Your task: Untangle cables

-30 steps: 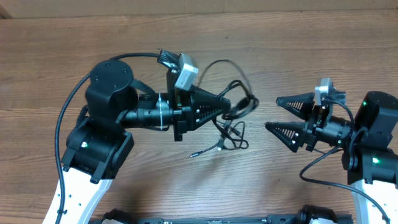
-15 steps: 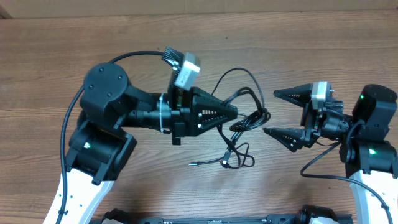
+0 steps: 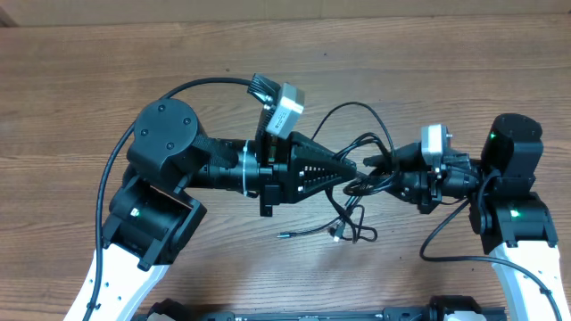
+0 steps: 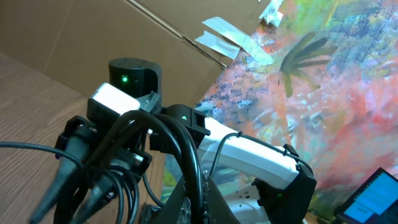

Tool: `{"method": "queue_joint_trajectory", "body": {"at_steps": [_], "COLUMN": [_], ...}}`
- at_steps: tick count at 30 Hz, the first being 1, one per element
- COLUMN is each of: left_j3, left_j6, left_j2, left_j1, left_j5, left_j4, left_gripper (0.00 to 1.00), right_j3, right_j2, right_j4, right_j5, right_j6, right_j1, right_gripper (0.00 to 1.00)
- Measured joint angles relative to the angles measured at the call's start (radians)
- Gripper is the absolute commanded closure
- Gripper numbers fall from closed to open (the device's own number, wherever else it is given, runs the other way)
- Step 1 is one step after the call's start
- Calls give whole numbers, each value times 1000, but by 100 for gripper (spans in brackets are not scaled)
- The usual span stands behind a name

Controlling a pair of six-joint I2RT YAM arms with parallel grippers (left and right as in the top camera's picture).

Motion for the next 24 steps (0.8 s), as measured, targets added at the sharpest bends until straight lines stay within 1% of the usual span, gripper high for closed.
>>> {"method": "queue_joint_trajectory", "body": {"at_steps": [3,4,5,6,7,8,9,10,14,18,21,23,24], "left_j3": [0,0,0,2,2,2,2,2,2,3,6,8,8], "left_j6": [37,61,100,121,146,167,195,222,269,290,300,321,323], "left_j2": [0,0,0,0,0,1,1,2,2,2,2,2,2], "left_j1": [0,0,0,0,0,0,0,0,3,40,84,98,100], "left_j5": [-1,-1,-3,-4,-7,-11,-18,-28,-66,-140,-260,-423,-468], "left_j4": [-24,-43,-61,-80,-100,-114,-139,-166,-224,-293,-392,-508,-536], "left_gripper": [96,83,80,73,63,33,14,0,0,0,1,0,0], "right_j3": [0,0,0,0,0,0,0,0,0,0,0,0,0], "right_j2": [0,0,0,0,0,0,1,1,1,2,3,4,5], "right_j4": [-2,0,4,33,47,64,69,70,66,10,-27,-49,-56], "right_j5": [2,9,21,35,50,66,80,91,122,182,217,239,247], "right_j6": [35,61,82,122,150,199,235,260,323,376,389,399,399], "right_j1": [0,0,0,0,0,0,0,0,0,0,0,0,0], "right_gripper": [91,93,93,94,94,94,94,94,94,94,94,94,95]}}
